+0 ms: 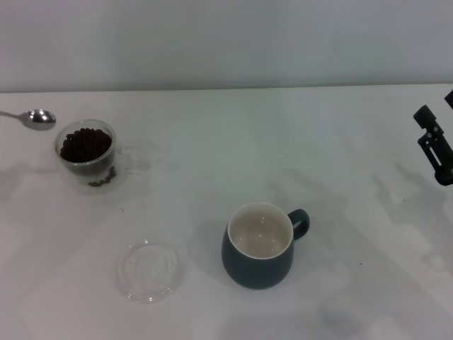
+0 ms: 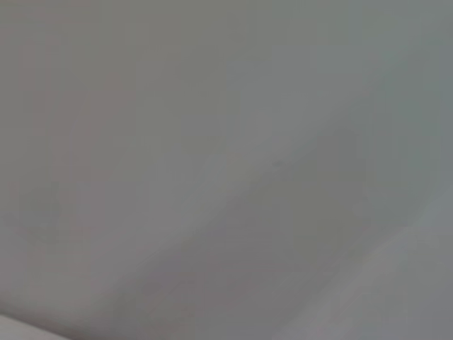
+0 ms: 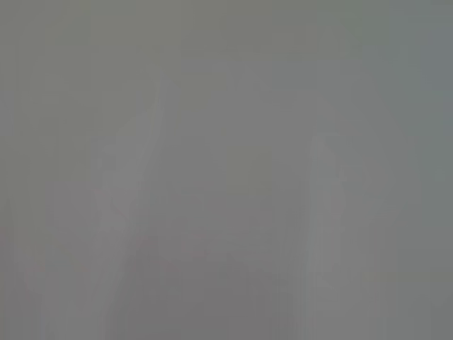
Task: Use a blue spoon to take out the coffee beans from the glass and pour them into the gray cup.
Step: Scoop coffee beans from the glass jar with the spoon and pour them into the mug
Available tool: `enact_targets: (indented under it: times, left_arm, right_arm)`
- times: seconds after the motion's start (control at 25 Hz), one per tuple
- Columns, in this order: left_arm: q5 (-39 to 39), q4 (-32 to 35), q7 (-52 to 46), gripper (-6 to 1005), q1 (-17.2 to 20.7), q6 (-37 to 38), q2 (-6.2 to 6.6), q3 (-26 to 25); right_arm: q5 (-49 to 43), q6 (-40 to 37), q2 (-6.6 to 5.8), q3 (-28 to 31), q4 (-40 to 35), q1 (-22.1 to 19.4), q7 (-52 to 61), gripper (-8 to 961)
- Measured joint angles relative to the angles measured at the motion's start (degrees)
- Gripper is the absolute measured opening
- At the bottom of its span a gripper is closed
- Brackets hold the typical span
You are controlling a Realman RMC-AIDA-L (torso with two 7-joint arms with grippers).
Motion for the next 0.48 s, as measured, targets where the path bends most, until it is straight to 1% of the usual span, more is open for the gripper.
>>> enact_targets:
  times: [0.12, 0.24, 0.36, 0.48]
  left_arm:
    - [7.7, 3.9, -5.9, 126, -0.9, -0.2, 0.2, -5.3]
    - [15.8, 5.7, -10.4, 127, -2.7, -0.4, 0.13, -10.0]
    - [22.5, 6.3, -13.5, 127, -5.0, -0.4, -0.06, -11.4]
    - [25.5, 6.3, -14.8, 126, -6.1, -1.5, -0.42, -11.5]
  right_arm:
    - [0.0, -0.2, 0.05, -0.7, -0.5, -0.1, 0.2, 510]
    - [0.1, -0.3, 0.1, -1.2, -1.4, -0.1, 1.1, 510]
    - [0.0, -0.2, 0.1, -1.3, -1.8, 0.0, 1.9, 510]
    - [0.0, 0.1, 0.1, -1.8, -2.4, 0.2, 2.2, 510]
